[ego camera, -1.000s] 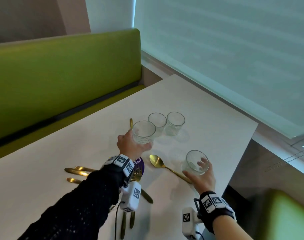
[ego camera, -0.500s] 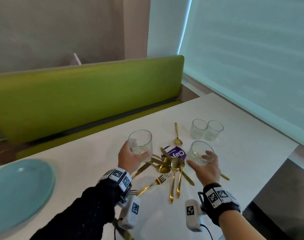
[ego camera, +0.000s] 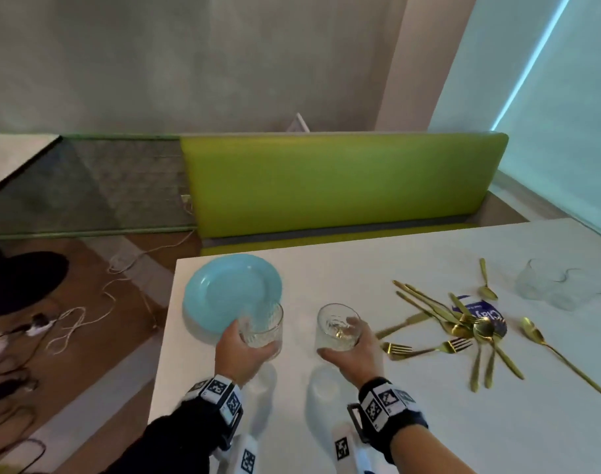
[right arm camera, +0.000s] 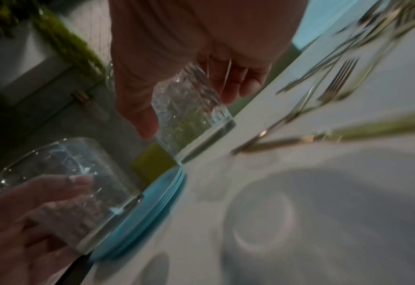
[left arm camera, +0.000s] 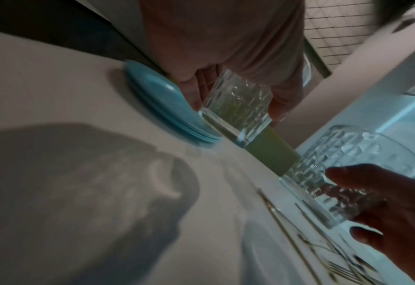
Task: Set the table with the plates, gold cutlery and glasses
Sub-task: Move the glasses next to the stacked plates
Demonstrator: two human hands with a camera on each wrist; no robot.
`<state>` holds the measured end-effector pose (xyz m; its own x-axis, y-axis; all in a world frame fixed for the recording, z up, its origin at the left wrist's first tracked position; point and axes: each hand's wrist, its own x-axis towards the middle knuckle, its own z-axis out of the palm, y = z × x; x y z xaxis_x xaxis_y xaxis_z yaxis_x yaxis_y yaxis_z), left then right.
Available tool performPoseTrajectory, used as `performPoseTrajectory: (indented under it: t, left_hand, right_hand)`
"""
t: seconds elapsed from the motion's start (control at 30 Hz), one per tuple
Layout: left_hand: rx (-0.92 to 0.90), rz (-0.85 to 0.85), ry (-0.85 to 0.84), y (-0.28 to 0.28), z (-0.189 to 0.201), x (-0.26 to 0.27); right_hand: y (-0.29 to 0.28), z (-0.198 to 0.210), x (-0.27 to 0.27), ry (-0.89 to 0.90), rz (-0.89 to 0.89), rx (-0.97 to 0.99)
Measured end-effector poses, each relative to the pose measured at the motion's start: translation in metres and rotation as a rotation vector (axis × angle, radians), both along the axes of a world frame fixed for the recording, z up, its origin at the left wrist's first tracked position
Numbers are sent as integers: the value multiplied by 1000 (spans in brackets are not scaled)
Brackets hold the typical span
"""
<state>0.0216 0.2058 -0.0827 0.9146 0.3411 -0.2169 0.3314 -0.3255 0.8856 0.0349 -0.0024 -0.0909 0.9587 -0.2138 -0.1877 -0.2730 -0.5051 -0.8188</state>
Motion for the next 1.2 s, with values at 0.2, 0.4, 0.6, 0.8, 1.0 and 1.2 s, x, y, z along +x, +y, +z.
performPoseTrajectory:
  t: [0.2, 0.4, 0.6, 0.8, 1.0, 1.2]
  left_hand:
    - [58, 118, 27, 49, -22, -39]
    - [63, 157, 72, 76, -41, -47]
    - [25, 162, 68, 84, -51, -41]
    - [-55, 164, 51, 85, -58, -34]
    - [-48, 165, 44, 86, -57, -29]
    - [-28, 140, 62, 87, -55, -22]
  right_hand:
    - [69, -20, -13, 72, 157, -36]
    - [102, -29, -19, 103, 226, -69]
    - [114, -36, -20, 127, 224, -85]
    - [123, -40, -14, 141, 225, -66]
    - [134, -41, -5, 145, 209, -48]
    - [135, -39, 3, 158, 197, -25]
